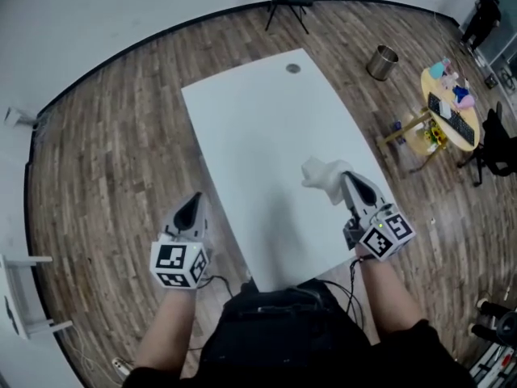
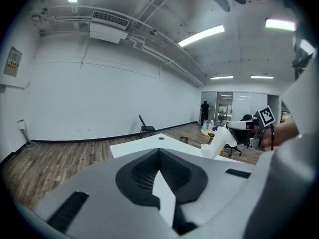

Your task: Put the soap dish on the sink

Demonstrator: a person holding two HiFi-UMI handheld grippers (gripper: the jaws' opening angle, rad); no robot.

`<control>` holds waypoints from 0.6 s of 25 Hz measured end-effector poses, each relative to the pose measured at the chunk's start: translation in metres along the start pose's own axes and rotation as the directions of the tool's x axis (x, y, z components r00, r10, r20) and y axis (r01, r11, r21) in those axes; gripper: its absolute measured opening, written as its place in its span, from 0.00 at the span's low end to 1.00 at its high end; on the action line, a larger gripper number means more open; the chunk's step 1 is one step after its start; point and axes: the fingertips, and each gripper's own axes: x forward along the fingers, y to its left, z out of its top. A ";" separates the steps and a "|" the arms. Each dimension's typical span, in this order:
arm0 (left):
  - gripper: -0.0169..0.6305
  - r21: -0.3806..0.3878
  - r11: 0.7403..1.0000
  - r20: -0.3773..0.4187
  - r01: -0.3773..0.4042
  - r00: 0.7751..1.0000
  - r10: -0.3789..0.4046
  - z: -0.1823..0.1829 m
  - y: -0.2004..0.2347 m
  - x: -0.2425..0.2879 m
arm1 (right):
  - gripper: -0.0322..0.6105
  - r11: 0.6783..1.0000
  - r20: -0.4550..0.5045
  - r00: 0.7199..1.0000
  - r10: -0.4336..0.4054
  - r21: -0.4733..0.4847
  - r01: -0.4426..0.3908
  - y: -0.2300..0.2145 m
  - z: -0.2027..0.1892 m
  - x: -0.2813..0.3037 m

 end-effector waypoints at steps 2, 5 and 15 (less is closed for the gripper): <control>0.01 0.003 1.000 0.009 0.003 1.000 -0.003 0.003 0.005 -0.001 | 0.09 1.000 0.011 1.000 -0.012 -0.012 0.012 0.001 0.003 -0.001; 0.01 0.004 1.000 0.013 0.001 1.000 -0.001 0.003 0.013 -0.005 | 0.09 1.000 0.019 1.000 -0.022 -0.021 0.022 0.003 0.006 0.000; 0.01 -0.005 1.000 0.019 -0.020 1.000 0.020 0.009 0.011 -0.002 | 0.09 0.999 0.043 0.999 -0.005 -0.039 0.007 -0.007 0.025 0.012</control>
